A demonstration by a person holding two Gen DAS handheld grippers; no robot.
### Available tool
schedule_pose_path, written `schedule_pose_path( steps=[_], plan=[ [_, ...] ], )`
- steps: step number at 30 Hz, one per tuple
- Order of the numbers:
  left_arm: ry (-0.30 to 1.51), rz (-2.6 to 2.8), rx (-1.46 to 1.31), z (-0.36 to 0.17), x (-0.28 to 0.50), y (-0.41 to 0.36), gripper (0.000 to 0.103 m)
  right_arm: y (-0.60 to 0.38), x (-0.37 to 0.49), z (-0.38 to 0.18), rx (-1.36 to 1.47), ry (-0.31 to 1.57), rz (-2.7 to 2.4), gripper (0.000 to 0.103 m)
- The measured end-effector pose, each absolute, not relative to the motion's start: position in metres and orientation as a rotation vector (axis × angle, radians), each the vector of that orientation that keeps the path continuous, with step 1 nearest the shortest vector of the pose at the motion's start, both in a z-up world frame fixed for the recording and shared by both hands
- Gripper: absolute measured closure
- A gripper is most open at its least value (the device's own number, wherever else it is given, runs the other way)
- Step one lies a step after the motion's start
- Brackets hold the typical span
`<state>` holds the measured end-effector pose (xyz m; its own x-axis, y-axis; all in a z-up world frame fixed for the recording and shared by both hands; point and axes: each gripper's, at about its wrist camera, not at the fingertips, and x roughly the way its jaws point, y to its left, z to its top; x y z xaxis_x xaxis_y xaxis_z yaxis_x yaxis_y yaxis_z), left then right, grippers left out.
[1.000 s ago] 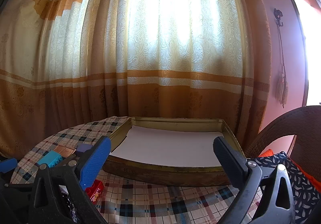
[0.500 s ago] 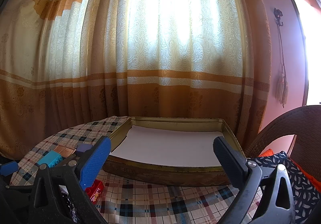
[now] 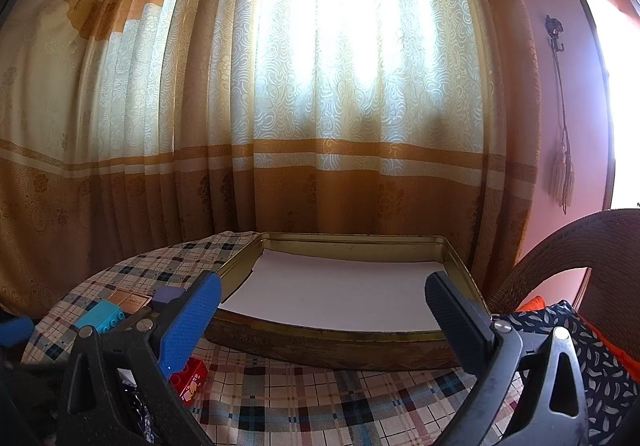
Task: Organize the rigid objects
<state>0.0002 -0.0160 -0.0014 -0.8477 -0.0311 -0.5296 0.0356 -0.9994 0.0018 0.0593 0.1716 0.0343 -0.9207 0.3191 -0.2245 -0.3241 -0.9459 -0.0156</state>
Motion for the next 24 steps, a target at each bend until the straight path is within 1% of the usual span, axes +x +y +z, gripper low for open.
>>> schedule_pose_path(
  steps=[5,11,24],
  plan=[
    [-0.006,-2.975,0.8,0.008,-0.01,-0.023,0.0,0.172,0.059,0.034,-0.321,0.032,2.793,0.0],
    [0.001,-2.945,0.887,-0.008,-0.015,-0.023,0.0,0.172,0.06,0.035,-0.321,0.032,2.793,0.0],
    [-0.009,-2.949,0.858,-0.008,-0.01,-0.024,0.0,0.172,0.06,0.035,-0.322,0.032,2.793,0.0]
  ],
)
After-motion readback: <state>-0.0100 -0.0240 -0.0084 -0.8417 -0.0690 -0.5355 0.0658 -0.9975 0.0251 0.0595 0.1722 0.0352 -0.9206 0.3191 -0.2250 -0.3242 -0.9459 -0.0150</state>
